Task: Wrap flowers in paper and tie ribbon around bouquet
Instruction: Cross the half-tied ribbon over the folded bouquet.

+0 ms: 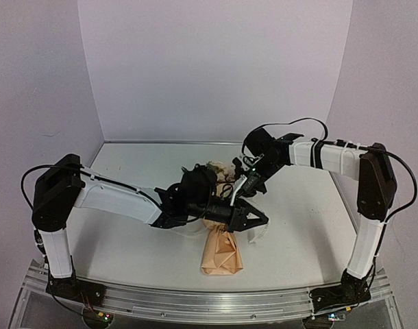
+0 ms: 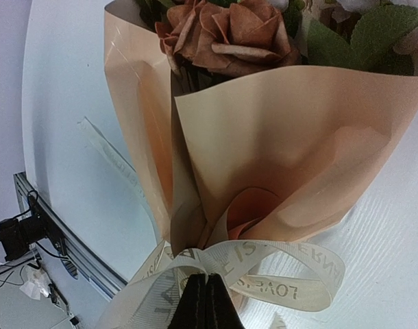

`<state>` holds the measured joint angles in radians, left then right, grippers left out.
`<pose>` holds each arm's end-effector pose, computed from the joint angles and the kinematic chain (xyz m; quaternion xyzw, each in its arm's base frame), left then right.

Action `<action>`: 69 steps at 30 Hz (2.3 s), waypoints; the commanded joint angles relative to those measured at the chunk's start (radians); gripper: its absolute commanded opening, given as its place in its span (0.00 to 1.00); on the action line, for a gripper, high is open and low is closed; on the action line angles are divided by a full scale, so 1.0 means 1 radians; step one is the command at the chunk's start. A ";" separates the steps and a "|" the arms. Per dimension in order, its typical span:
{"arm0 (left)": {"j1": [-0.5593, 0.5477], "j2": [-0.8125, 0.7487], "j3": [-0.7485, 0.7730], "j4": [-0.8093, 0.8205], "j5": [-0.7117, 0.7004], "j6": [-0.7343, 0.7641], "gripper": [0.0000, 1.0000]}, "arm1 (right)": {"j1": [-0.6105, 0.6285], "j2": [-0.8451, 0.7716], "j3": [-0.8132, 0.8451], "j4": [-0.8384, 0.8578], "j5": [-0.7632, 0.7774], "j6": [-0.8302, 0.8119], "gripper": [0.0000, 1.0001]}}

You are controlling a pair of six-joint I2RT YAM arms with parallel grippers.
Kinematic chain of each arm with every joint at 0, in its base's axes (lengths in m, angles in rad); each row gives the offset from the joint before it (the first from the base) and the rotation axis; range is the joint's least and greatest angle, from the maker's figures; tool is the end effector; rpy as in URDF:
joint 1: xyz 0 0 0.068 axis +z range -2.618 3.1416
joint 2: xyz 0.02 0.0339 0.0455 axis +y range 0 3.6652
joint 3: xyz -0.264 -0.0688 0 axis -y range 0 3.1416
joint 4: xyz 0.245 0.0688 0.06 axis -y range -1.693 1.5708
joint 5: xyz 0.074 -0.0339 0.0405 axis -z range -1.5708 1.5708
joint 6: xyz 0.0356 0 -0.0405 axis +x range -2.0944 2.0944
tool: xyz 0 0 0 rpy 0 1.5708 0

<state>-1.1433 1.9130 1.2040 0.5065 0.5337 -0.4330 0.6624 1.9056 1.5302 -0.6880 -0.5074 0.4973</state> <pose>0.1643 -0.4044 0.2272 0.4162 0.6429 -0.5764 0.2850 0.3109 0.2644 0.2370 -0.1400 0.9286 0.3364 0.0701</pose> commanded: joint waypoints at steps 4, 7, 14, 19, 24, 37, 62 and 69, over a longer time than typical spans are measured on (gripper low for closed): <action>-0.009 -0.066 -0.147 0.095 -0.278 -0.027 0.10 | 0.003 -0.136 -0.117 0.009 0.026 -0.013 0.00; -0.012 -0.064 -0.181 0.139 -0.309 -0.054 0.17 | 0.009 -0.181 -0.159 0.009 0.048 -0.019 0.00; -0.049 -0.093 -0.183 0.102 -0.261 0.048 0.43 | 0.041 -0.231 -0.205 -0.002 0.091 -0.042 0.00; -0.058 -0.146 -0.197 0.013 -0.230 0.122 0.47 | 0.052 -0.238 -0.212 -0.004 0.118 -0.064 0.00; -0.058 -0.246 -0.246 -0.046 -0.214 0.187 0.48 | 0.057 -0.247 -0.214 0.005 0.123 -0.083 0.00; 0.152 -0.396 -0.311 -0.139 -0.075 0.484 0.38 | 0.133 -0.321 -0.287 0.076 0.189 -0.237 0.00; 0.249 -0.134 -0.037 -0.359 0.126 0.790 0.42 | 0.205 -0.386 -0.317 0.139 0.224 -0.364 0.00; 0.250 -0.092 -0.011 -0.361 0.151 0.784 0.42 | 0.213 -0.373 -0.304 0.143 0.231 -0.370 0.00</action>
<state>-0.8963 1.7980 1.1445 0.1448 0.6464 0.3431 0.8660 1.5532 1.2018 -0.5686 -0.2993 0.1464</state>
